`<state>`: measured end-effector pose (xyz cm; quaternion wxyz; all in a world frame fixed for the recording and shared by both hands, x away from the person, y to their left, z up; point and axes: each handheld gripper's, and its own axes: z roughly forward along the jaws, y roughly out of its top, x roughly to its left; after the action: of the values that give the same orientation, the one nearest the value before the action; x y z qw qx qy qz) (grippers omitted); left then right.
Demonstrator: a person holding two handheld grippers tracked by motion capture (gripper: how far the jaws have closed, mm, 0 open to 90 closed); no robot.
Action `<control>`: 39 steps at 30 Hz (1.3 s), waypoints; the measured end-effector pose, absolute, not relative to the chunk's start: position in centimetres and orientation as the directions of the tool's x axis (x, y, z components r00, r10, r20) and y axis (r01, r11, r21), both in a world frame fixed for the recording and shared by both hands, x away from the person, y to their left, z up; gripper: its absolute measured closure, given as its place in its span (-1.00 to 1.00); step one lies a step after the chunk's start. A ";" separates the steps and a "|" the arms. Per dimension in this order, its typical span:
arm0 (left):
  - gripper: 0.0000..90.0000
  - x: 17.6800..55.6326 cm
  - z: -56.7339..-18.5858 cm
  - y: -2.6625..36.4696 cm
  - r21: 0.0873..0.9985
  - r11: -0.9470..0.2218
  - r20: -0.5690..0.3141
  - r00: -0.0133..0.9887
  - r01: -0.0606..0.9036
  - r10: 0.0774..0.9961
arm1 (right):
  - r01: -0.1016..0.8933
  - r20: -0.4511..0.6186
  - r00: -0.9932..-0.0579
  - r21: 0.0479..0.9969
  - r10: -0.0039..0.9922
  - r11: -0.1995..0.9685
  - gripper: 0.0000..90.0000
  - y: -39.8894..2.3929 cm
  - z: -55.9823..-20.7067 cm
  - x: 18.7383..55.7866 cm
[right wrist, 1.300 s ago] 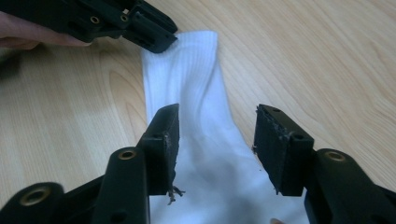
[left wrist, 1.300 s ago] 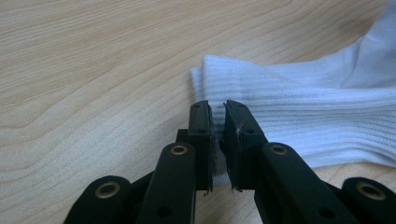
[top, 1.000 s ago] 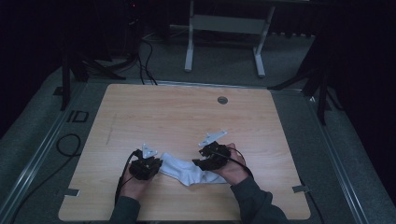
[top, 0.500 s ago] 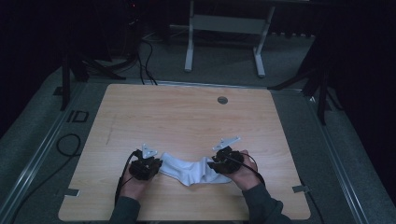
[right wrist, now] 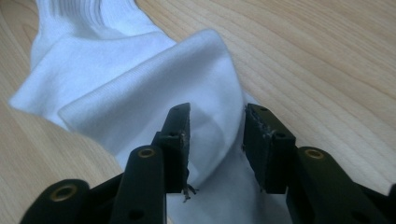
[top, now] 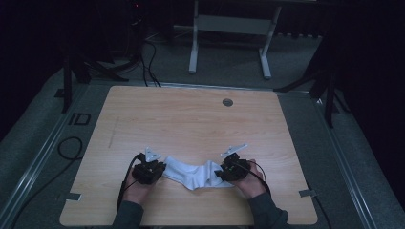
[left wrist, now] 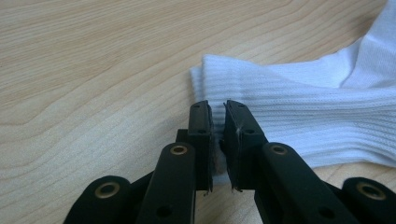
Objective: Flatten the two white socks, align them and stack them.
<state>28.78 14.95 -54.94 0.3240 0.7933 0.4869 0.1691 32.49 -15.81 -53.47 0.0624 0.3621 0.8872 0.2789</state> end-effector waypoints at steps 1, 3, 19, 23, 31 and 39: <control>0.80 28.8 -54.9 15.0 0.679 -0.316 -0.047 0.469 0.663 0.882 | 0.610 0.093 -0.728 0.539 0.679 0.581 0.39 -15.7 -53.6 32.5; 0.80 28.8 -54.9 15.0 0.679 -0.316 -0.047 0.469 0.663 0.882 | 0.614 0.100 -0.728 0.535 0.678 0.581 0.44 -15.6 -53.7 32.5; 0.80 28.8 -54.9 14.9 0.678 -0.315 -0.048 0.468 0.664 0.883 | 0.592 0.087 -0.743 0.547 0.663 0.592 0.94 -15.2 -53.7 32.1; 0.80 28.8 -54.9 15.0 0.678 -0.314 -0.052 0.469 0.665 0.881 | 0.579 0.074 -0.749 0.556 0.658 0.596 0.94 -15.5 -53.2 31.9; 0.80 28.8 -54.9 15.0 0.678 -0.315 -0.049 0.469 0.664 0.882 | 0.591 0.067 -0.724 0.573 0.687 0.567 0.94 -18.3 -51.8 31.9; 0.80 28.7 -54.9 14.9 0.676 -0.319 -0.047 0.471 0.664 0.881 | 0.615 0.080 -0.704 0.566 0.706 0.549 0.94 -21.0 -51.3 31.8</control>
<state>28.73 14.92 -54.94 0.3230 0.7946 0.4859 0.1678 31.80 -20.96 -51.26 0.0785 0.3769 0.8766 0.2889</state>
